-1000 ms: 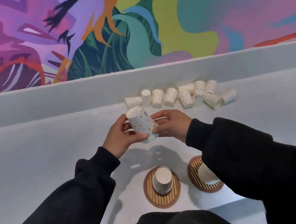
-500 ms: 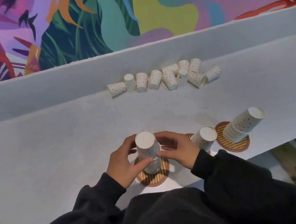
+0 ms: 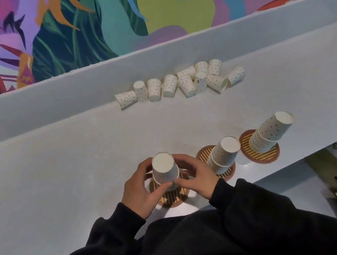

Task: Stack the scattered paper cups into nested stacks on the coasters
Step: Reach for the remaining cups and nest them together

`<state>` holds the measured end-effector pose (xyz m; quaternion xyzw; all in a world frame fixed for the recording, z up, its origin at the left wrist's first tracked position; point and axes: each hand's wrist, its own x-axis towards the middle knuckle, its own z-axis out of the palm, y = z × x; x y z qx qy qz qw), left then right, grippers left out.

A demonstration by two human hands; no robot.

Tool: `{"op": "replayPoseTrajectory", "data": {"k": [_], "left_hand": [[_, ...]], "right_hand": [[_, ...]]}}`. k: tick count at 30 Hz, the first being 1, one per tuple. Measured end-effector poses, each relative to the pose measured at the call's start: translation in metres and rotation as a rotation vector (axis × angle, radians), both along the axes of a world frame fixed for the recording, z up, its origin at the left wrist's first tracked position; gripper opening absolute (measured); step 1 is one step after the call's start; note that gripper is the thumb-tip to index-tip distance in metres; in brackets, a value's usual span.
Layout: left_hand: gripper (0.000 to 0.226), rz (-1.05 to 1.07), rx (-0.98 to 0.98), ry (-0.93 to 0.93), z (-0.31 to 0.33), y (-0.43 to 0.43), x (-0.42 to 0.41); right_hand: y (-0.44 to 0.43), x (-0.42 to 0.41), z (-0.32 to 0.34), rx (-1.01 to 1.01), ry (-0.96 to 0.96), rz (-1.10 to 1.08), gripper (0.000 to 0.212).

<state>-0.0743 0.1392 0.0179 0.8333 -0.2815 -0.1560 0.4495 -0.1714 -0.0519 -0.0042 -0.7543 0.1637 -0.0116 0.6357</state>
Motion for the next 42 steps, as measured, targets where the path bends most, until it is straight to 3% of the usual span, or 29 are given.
{"op": "replayPoseTrajectory", "data": {"k": [15, 20, 24, 27, 42], "left_hand": [[0.072, -0.059, 0.144, 0.077, -0.049, 0.003, -0.004], [0.082, -0.082, 0.208, 0.079, -0.057, 0.003, 0.0], [0.083, -0.192, 0.313, 0.072, -0.067, 0.002, 0.001], [0.08, -0.216, 0.366, 0.027, -0.072, 0.0, 0.001], [0.072, -0.161, 0.313, 0.058, -0.091, 0.006, 0.008]], "right_hand": [[0.003, -0.004, -0.04, -0.117, 0.178, 0.053, 0.065], [0.002, -0.003, -0.042, -0.139, 0.213, 0.089, 0.072], [0.008, -0.001, -0.037, -0.276, 0.25, 0.154, 0.087], [0.012, 0.0, -0.036, -0.317, 0.238, 0.17, 0.081], [0.013, 0.006, -0.045, -0.358, 0.185, 0.174, 0.076]]}}
